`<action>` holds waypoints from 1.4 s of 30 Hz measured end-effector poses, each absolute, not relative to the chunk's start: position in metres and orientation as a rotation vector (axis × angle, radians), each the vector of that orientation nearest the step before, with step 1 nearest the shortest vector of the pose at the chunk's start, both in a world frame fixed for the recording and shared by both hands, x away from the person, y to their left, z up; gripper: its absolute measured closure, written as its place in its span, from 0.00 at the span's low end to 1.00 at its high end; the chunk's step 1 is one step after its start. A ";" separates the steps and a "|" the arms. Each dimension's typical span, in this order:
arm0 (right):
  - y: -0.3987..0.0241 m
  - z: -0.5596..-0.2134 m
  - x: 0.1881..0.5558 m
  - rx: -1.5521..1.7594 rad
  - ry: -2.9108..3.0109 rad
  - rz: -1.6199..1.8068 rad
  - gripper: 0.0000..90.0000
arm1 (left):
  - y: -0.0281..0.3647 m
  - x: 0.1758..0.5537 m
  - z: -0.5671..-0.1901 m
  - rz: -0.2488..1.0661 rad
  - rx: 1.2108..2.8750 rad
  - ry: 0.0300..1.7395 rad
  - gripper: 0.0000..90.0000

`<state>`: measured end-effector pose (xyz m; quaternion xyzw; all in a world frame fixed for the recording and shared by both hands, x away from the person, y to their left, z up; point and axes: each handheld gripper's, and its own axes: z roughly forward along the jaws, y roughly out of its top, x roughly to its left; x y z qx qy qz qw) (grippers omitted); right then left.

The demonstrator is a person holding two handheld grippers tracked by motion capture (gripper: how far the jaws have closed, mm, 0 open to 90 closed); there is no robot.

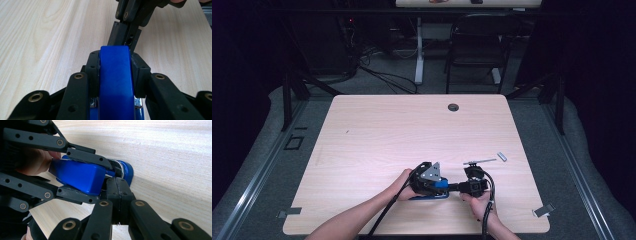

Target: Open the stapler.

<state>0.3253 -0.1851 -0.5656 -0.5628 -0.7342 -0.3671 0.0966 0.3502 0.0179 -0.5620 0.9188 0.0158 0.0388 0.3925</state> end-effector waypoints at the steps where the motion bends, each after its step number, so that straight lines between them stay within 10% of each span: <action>1: -0.185 -0.566 0.325 -1.668 -2.176 -1.089 1.00 | 0.018 0.351 -0.562 0.102 2.328 0.039 0.74; 42: -0.187 -0.567 0.326 -1.679 -2.180 -1.098 0.94 | 0.033 0.350 -0.563 0.066 2.158 0.052 0.73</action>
